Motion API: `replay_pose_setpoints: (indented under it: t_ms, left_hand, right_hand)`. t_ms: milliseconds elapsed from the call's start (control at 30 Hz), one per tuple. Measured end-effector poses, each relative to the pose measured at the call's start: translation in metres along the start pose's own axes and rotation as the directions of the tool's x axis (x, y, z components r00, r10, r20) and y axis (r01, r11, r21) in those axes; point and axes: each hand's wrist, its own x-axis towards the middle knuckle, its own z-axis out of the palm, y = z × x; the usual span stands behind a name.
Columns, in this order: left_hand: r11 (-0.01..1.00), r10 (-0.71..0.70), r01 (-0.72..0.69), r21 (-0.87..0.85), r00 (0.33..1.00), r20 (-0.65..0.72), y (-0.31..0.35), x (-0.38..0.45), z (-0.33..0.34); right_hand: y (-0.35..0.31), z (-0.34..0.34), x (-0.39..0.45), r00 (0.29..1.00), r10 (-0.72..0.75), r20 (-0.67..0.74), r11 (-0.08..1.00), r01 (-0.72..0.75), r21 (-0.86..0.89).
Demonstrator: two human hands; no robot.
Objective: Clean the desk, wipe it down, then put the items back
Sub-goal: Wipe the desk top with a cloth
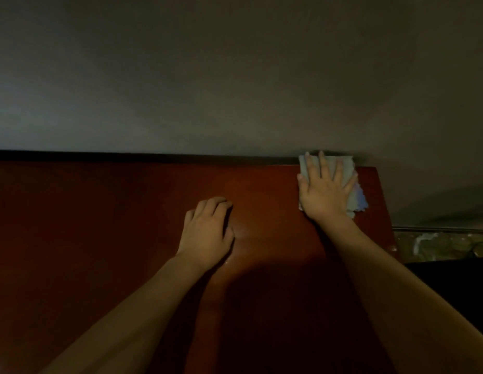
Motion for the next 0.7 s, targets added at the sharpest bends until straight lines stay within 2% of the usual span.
replay_pose_setpoints:
  t_ms: [200, 400, 700]
  left_hand:
    - [0.997, -0.070, 0.069, -0.022, 0.997, -0.031, -0.064, -0.026, -0.014]
    - [0.991, -0.129, 0.126, -0.047, 0.990, -0.053, -0.159, -0.053, -0.037]
    - [0.971, -0.235, 0.229, -0.063, 0.966, -0.109, -0.344, -0.119, -0.085]
  right_hand:
    - [-0.094, 0.022, -0.021, 0.994, -0.112, -0.005, 0.994, 0.112, -0.019]
    - [-0.188, 0.041, -0.041, 0.991, -0.136, -0.007, 0.990, 0.135, -0.029]
    - [-0.400, 0.076, -0.082, 0.960, -0.280, 0.018, 0.957, 0.281, -0.067]
